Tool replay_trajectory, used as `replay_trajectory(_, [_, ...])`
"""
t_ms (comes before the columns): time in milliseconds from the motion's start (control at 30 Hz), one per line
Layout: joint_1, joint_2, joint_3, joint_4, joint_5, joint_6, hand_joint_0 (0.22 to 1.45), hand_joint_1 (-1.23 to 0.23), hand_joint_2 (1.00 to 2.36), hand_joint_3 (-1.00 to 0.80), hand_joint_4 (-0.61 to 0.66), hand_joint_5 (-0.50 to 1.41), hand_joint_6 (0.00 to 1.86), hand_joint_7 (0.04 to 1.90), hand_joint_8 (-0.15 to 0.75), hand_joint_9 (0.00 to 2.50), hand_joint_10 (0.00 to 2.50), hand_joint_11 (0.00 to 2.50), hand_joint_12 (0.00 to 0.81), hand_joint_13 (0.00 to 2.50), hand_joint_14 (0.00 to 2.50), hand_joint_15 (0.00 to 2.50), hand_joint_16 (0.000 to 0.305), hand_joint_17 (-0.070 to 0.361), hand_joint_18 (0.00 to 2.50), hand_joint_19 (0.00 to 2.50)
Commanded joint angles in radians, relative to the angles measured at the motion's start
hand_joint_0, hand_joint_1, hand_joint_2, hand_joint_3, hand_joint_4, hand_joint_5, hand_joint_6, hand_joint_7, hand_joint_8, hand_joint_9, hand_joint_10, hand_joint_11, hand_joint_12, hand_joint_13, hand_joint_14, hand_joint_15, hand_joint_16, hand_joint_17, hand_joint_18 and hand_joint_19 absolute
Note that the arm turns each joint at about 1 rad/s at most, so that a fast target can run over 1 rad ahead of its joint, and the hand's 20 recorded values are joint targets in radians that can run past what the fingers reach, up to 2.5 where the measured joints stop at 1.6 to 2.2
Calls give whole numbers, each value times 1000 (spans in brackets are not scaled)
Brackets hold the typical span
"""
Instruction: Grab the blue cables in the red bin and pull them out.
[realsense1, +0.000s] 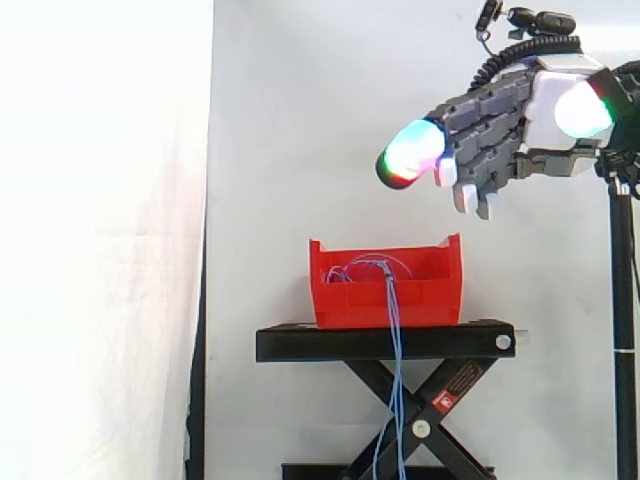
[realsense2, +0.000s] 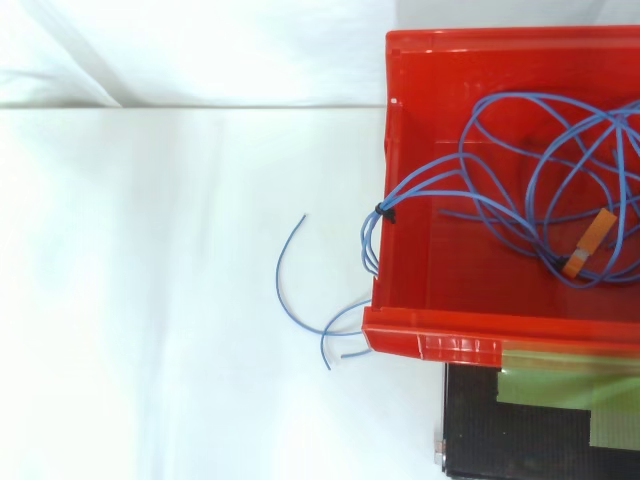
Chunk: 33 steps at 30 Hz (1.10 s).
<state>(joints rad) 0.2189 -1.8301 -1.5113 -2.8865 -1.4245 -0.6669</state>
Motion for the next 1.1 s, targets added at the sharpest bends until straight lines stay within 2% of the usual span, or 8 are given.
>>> replay_trajectory(0, [5, 0, 0, -17, -40, -251, 696, -999, 1000, -1000, 254, 381, 13, 518, 259, 641, 23, 688, 382, 793, 24, 660, 59, 133, 751, 837])
replay_trajectory(33, [5, 0, 0, -17, -40, -251, 698, -996, 1000, -1000, 257, 392, 13, 523, 260, 652, 25, 685, 381, 796, 24, 662, 59, 132, 754, 848])
replay_trajectory(100, [8, -1, 0, 1, -50, -397, 697, -985, 1000, -1000, 260, 400, 13, 520, 263, 660, 25, 677, 382, 799, 22, 664, 58, 131, 770, 884])
replay_trajectory(300, [7, -28, -1, -13, -54, -587, 699, -977, 1000, -1000, 256, 407, 13, 515, 262, 708, 26, 738, 380, 818, 23, 689, 57, 129, 814, 936])
replay_trajectory(500, [-10, -98, -1, -37, -53, -722, 708, -971, 1000, -1000, 239, 373, 13, 453, 269, 751, 28, 835, 382, 847, 24, 691, 57, 129, 837, 873])
replay_trajectory(667, [-12, -106, -1, -19, -48, -793, 715, -972, 1000, -1000, 232, 365, 13, 448, 260, 757, 27, 866, 375, 832, 25, 700, 56, 126, 796, 890])
replay_trajectory(867, [-16, -109, -1, -16, -17, -1099, 721, -969, 1000, -1000, 227, 373, 13, 442, 260, 761, 28, 869, 376, 822, 25, 694, 56, 125, 779, 896])
replay_trajectory(1067, [-24, -109, -1, 21, -7, -1279, 725, -967, 1000, -1000, 220, 372, 13, 443, 255, 757, 28, 885, 376, 790, 25, 686, 56, 125, 738, 893])
